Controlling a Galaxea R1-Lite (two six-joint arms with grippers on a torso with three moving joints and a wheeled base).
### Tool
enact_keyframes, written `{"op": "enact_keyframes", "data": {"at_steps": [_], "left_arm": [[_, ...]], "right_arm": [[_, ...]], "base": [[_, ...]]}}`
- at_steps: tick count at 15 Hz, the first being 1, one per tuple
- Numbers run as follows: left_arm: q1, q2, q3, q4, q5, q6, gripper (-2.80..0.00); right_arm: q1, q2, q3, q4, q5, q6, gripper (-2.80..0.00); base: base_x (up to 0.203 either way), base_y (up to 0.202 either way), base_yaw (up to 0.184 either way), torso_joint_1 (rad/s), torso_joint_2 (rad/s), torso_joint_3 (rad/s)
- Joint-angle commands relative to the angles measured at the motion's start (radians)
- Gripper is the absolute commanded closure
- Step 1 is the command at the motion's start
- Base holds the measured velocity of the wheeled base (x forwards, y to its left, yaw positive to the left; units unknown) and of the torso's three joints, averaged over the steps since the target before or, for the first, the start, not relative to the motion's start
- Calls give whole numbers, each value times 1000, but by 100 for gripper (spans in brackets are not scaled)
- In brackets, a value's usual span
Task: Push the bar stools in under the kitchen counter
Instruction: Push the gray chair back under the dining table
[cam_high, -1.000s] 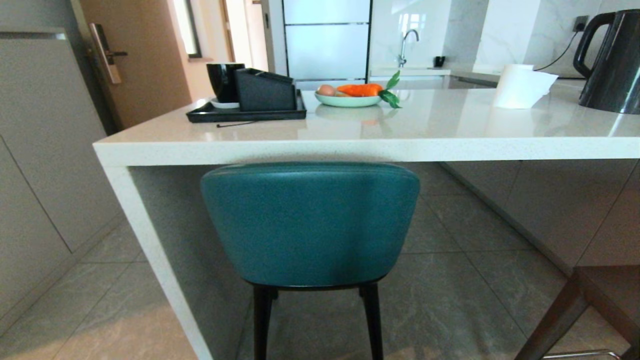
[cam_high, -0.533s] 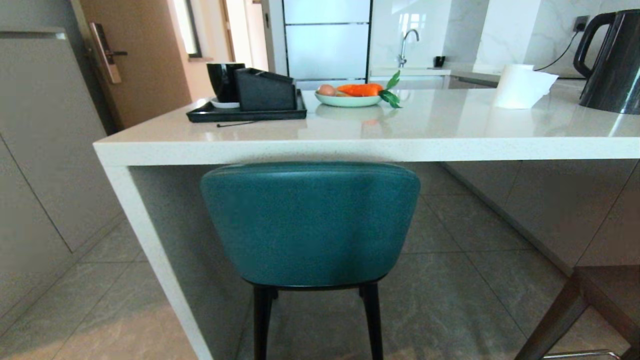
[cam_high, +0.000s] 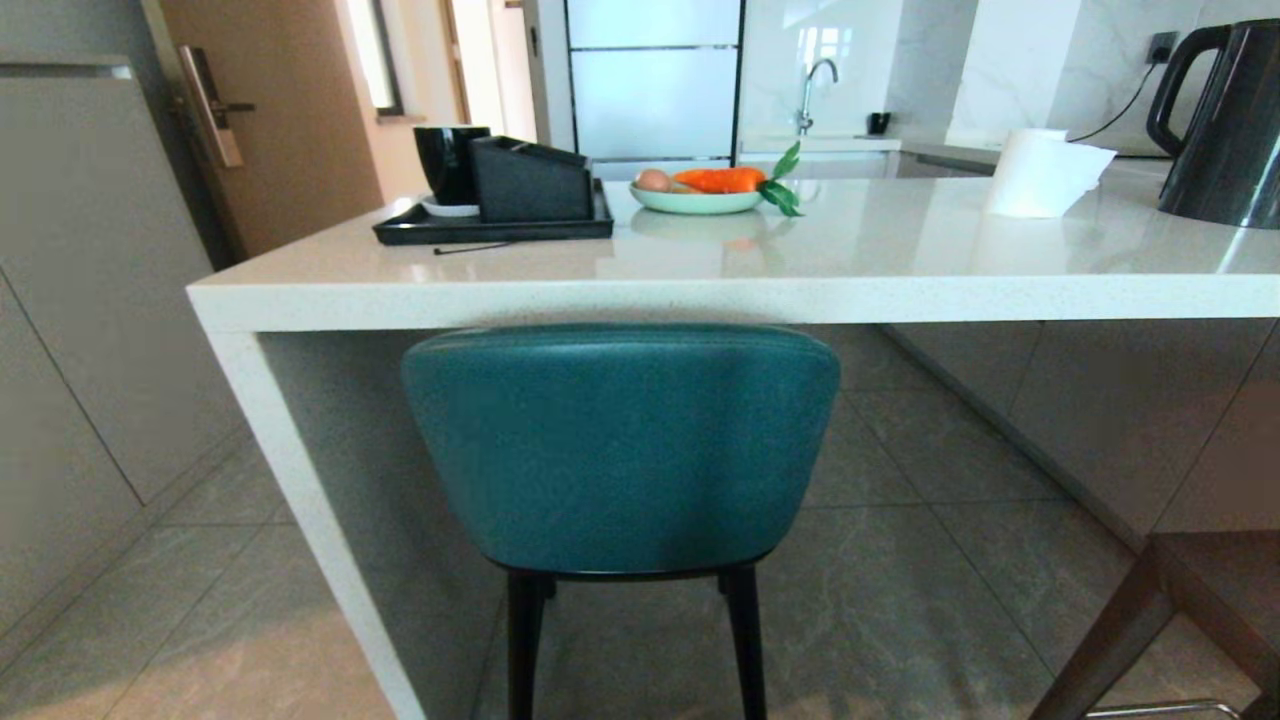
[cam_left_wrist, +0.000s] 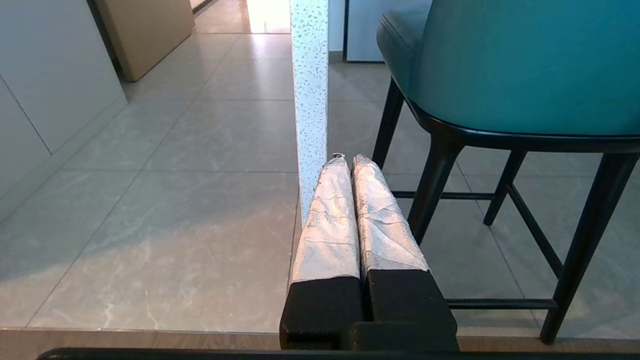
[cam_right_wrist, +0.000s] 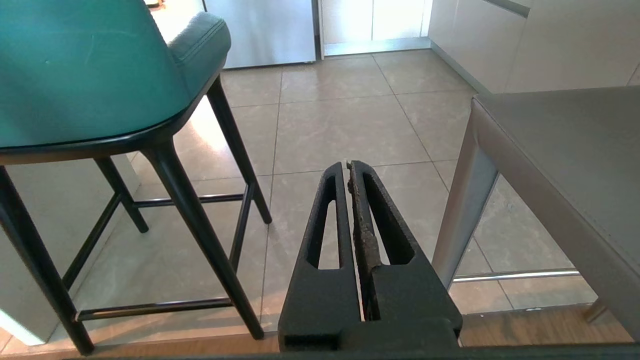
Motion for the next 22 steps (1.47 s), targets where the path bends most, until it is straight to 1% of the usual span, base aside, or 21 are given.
{"op": "enact_keyframes", "data": {"at_steps": [1,3,4,22], "left_arm": [[-1,1,3,-1,1,-2,0],[0,1,3,-1,1,-2,0],[0,1,3,-1,1,-2,0],[0,1,3,-1,1,-2,0]], "right_arm": [[0,2,5,-1,0,0,0],[-1,2,5,-1,0,0,0],[0,2,5,-1,0,0,0],[0,2,5,-1,0,0,0]], "base": [[0,0,0,0,0,0],[-38,0,1,8,1,-1],[-172,0,1,2,2,0],[-198,0,-1,1,1,2]]}}
